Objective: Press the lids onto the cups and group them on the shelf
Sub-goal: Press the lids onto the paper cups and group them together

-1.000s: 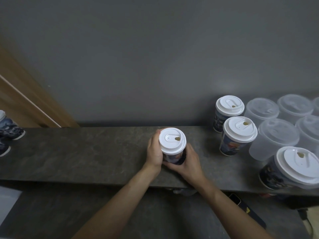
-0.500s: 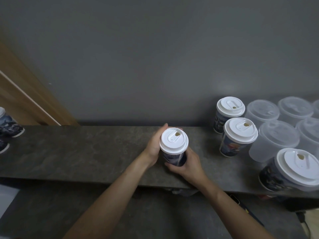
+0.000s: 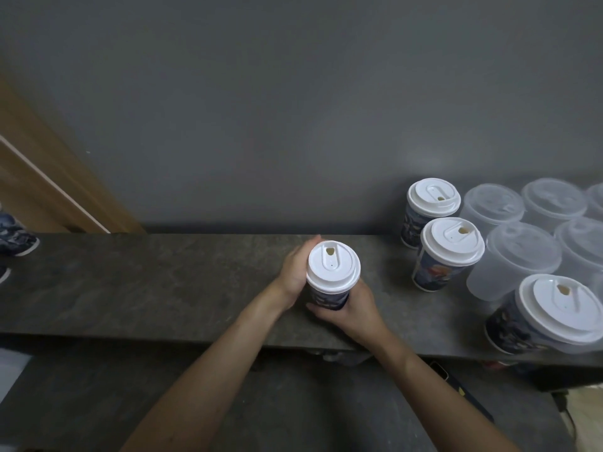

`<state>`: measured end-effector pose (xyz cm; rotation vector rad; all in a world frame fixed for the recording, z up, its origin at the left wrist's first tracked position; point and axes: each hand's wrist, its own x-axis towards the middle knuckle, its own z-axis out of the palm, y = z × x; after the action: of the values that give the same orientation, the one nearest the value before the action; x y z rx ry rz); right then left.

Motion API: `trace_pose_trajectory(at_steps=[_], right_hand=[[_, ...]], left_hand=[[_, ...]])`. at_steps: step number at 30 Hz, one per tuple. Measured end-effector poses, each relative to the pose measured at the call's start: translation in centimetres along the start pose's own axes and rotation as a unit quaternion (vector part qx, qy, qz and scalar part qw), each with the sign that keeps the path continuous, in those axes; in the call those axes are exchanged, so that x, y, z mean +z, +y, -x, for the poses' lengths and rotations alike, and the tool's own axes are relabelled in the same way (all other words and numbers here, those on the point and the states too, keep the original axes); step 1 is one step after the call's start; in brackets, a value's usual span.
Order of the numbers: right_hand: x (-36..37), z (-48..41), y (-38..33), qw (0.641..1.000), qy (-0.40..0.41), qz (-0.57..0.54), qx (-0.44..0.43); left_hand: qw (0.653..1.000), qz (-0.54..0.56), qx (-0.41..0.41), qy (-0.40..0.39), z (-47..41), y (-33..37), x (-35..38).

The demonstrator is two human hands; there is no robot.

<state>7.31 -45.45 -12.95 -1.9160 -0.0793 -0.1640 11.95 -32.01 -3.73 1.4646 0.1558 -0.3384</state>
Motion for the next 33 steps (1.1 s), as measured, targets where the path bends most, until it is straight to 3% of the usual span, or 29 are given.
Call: trace_pose_trajectory(at_steps=[4, 9, 16, 18, 20, 22, 26, 28, 33], right_hand=[[0.2, -0.1, -0.5, 0.999, 0.024, -0.007, 0.027], [-0.2, 0.0, -0.2, 1.0, -0.012, 0.018, 0.019], [0.4, -0.1, -0.4, 0.999, 0.009, 0.023, 0.038], [0.3, 0.0, -0.3, 0.999, 0.014, 0.021, 0.026], [0.0, 0.0, -0.2, 0.999, -0.003, 0.031, 0.011], [-0.1, -0.1, 0.0, 0.999, -0.02, 0.051, 0.0], [0.3, -0.2, -0.2, 0.999, -0.012, 0.051, -0.004], [0.4, -0.2, -0.4, 0.999, 0.0, 0.038, -0.001], [0.0, -0.1, -0.5, 0.999, -0.009, 0.048, -0.021]], left_hand=[[0.994, 0.049, 0.046, 0.09, 0.7, -1.3, 0.6], [0.995, -0.013, 0.02, -0.097, -0.2, 0.3, 0.0], [0.989, 0.066, 0.104, 0.082, 1.0, -1.4, 0.5], [0.992, 0.037, 0.106, 0.05, 1.1, -1.3, 0.7], [0.996, -0.004, 0.07, -0.046, 0.6, -0.5, 0.2], [0.997, 0.006, 0.024, -0.076, 0.1, 0.2, -0.6], [0.995, 0.063, 0.05, 0.062, 0.2, -0.9, -0.2], [0.993, 0.053, 0.068, 0.085, 0.6, -1.6, 0.3], [0.996, 0.006, -0.008, -0.088, -0.1, 0.1, -1.3]])
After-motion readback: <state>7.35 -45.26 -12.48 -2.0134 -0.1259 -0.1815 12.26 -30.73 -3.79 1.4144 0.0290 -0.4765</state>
